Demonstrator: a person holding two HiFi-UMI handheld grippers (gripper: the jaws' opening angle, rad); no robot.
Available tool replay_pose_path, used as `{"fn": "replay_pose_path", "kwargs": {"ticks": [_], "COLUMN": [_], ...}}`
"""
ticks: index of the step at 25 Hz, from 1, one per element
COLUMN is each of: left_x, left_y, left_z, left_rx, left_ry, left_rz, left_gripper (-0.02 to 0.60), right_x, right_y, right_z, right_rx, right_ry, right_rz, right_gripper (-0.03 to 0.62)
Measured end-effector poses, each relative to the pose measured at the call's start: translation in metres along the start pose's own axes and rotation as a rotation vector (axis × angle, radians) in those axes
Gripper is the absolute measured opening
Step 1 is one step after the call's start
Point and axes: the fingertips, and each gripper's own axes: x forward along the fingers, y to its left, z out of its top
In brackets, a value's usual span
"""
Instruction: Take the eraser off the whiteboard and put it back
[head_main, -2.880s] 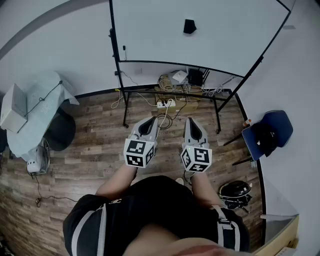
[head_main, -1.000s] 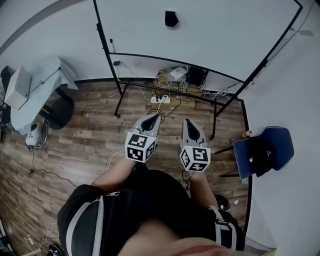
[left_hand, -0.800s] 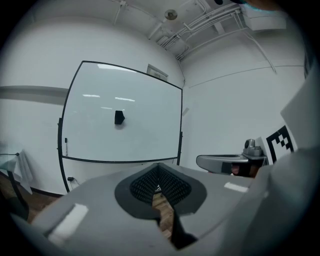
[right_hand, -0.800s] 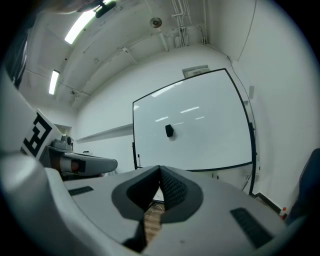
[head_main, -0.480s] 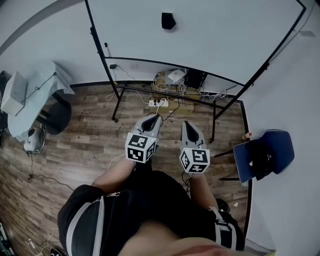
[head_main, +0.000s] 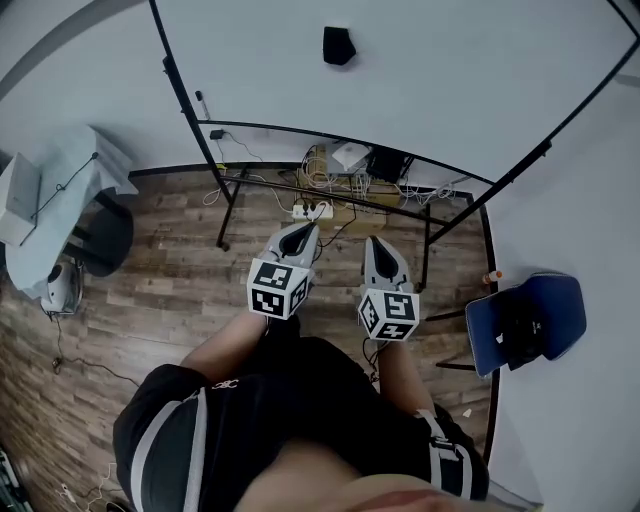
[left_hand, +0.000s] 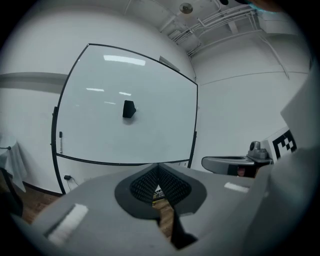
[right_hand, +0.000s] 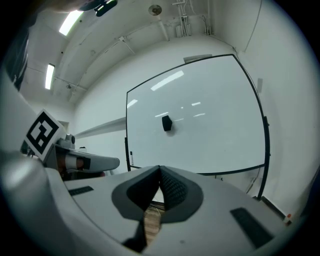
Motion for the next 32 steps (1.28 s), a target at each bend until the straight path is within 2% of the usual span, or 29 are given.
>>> {"fn": "replay_pose_path", "kwargs": {"ticks": [7,14,25,30,32], "left_x": [0.054,0.093,0.141,0.166,0.17], "left_y": [0.056,0.111,0.183,0.201,0.2], "left_z": [0.024,0.042,0.083,0.093,0.102], "left_rx": [-0.017,-0.042,-0.015,-0.043,-0.019], "left_ry": [0.014,0.019,-0.036,-0.053,-0.074], "left_rz": [-0.001,0.012,0.027,0.079,0.11], "left_gripper": [0.011,0.011,0.009,0.011,0.011], "right_x": [0.077,0.148,0.241,0.264,0.273], "right_y": [-0.023,-0.021,-0.023,-0.035,-0.043], "right_z": [0.019,0.037,0.083,0.093,0.095], "right_rx": [0.007,-0.004,-0.031,-0.037,-0.047], "right_ry": [-0.007,-0.004,-0.09,-0.102,-0.098], "right_rz": [-0.042,-0.032,-0.02,0.004,0.016], "right_gripper": [0.005,0.005,0.005,0.005,0.005]}}
